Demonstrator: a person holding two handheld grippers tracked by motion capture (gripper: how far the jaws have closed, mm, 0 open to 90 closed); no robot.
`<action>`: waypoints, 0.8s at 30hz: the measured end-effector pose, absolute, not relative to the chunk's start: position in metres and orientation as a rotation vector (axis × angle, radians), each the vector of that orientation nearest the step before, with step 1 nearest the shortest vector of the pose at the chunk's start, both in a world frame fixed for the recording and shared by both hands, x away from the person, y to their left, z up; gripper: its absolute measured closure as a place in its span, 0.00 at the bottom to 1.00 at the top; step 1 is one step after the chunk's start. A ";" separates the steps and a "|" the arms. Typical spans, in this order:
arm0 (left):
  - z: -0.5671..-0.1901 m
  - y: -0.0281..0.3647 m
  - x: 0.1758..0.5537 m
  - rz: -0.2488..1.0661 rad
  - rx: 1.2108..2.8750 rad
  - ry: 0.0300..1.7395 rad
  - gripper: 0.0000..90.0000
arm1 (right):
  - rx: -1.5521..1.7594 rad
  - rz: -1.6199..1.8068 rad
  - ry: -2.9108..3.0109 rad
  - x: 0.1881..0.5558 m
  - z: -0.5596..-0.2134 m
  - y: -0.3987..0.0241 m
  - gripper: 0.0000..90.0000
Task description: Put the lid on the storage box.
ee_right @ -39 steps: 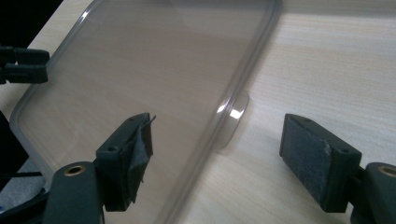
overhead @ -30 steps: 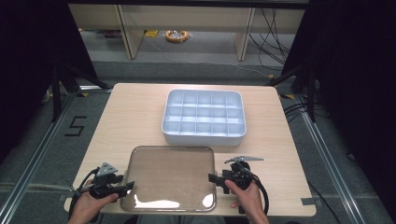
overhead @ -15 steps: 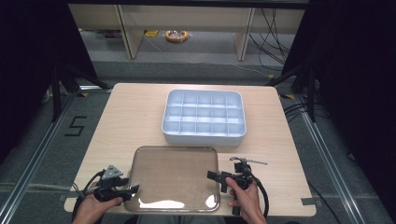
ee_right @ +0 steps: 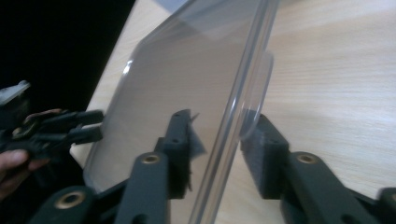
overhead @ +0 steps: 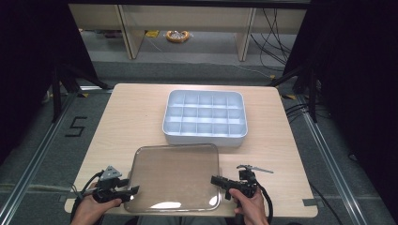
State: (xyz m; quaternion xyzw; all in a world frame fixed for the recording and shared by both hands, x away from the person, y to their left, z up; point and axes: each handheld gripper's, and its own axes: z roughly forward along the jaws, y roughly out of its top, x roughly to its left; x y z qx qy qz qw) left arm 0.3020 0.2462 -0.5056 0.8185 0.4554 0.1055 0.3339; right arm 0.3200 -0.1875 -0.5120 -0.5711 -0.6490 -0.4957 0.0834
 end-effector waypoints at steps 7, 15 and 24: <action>-0.507 0.248 0.305 0.272 2.102 1.221 0.35 | -1.613 -1.510 -2.023 0.318 -0.501 -0.191 0.75; -0.507 0.252 0.306 0.271 2.099 1.228 0.32 | -1.546 -1.532 -2.034 0.315 -0.500 -0.188 0.75; -0.507 0.252 0.306 0.268 2.090 1.220 0.39 | -1.496 -1.490 -2.045 0.312 -0.504 -0.178 0.72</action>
